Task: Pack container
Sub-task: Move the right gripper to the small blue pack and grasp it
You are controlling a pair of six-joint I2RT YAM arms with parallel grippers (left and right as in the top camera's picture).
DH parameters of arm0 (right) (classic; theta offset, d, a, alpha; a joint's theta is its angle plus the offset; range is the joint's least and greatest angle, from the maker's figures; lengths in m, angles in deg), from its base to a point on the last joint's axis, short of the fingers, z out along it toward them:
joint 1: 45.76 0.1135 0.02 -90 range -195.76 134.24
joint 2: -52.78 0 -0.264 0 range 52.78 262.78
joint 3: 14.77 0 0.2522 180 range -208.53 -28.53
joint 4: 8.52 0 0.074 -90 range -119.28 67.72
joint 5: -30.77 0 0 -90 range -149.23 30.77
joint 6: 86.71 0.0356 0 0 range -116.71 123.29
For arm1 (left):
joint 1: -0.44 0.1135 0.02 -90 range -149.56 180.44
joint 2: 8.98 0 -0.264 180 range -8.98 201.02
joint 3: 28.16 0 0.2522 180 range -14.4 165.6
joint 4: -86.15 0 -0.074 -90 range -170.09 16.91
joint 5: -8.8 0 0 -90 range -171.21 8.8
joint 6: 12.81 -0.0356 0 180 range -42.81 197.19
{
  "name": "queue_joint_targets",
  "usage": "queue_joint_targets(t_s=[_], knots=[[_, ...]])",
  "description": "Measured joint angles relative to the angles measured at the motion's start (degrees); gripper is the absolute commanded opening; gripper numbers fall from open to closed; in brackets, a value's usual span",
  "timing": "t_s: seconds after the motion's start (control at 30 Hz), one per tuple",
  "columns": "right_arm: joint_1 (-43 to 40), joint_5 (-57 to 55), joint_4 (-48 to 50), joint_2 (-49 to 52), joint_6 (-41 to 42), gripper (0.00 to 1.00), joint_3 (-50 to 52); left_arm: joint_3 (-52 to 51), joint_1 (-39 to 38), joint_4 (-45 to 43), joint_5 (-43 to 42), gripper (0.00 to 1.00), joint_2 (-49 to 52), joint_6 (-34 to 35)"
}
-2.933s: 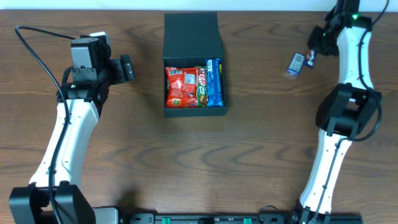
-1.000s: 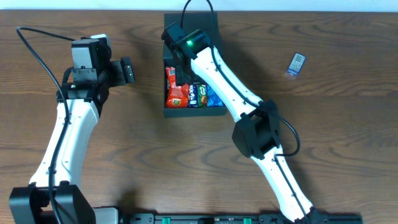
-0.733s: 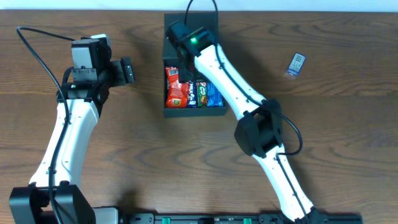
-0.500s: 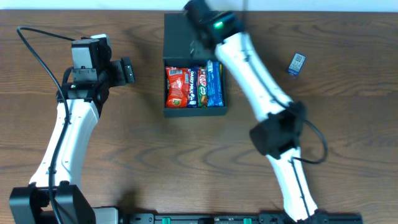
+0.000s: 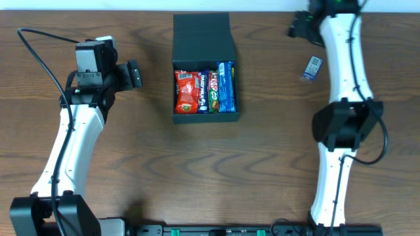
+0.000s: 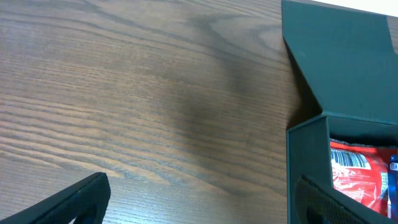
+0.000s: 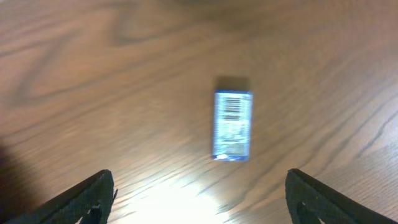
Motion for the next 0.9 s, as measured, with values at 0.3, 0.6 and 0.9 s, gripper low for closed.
queue_joint_targets(t_s=[0.3, 0.6, 0.9], knots=[[-2.99, 3.32, 0.11, 7.63, 4.76, 0.86, 0.04, 0.00, 0.00, 0.00, 0.00, 0.95, 0.00, 0.00], [-3.21, 3.39, 0.04, 11.74, 11.56, 0.84, 0.20, 0.00, 0.00, 0.00, 0.00, 0.95, 0.00, 0.00], [-4.59, 3.39, 1.36, 13.73, 12.09, 0.73, 0.24, 0.00, 0.00, 0.00, 0.00, 0.95, 0.00, 0.00]])
